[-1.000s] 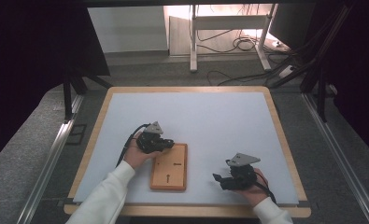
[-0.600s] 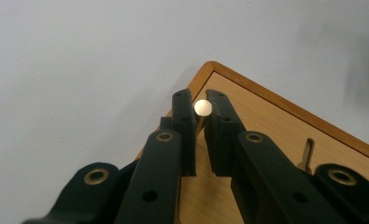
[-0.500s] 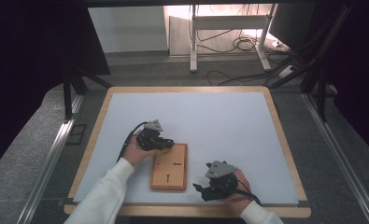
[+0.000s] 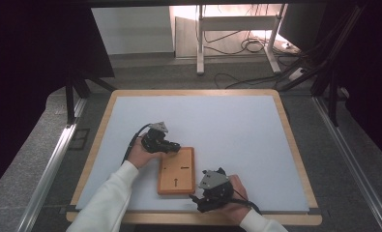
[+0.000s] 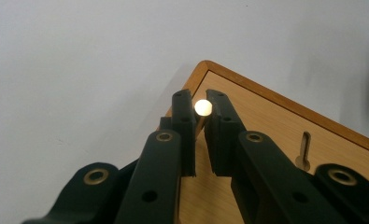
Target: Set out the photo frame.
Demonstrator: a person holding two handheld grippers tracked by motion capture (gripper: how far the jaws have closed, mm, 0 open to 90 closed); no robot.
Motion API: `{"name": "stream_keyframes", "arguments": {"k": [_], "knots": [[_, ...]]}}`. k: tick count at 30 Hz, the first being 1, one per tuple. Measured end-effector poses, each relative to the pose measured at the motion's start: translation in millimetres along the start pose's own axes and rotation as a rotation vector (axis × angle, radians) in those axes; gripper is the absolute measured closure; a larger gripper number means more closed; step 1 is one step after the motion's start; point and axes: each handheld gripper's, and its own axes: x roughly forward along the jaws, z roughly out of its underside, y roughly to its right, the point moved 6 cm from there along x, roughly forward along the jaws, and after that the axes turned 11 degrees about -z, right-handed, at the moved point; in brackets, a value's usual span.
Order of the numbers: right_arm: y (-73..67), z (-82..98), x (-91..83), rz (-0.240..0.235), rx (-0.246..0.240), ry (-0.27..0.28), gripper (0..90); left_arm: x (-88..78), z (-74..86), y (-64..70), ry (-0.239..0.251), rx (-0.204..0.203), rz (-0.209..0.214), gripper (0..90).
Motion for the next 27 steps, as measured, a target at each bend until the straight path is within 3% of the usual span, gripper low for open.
{"name": "stream_keyframes", "arguments": {"k": [8, 23, 27], "knots": [[-7.9, -4.5, 19.5, 0.025, -0.086, -0.049, 11.8, 0.6, -0.1, -3.2, 0.000, -0.006, 0.029, 83.1], [-4.7, -9.2, 35.7, 0.072, -0.121, -0.074, 12.6, 1.5, -0.9, -5.1, -0.006, -0.022, 0.054, 82.6], [-3.0, -9.3, 36.9, 0.117, -0.157, -0.079, 13.3, 1.7, -1.0, -5.7, -0.001, -0.026, 0.048, 82.9]]}}
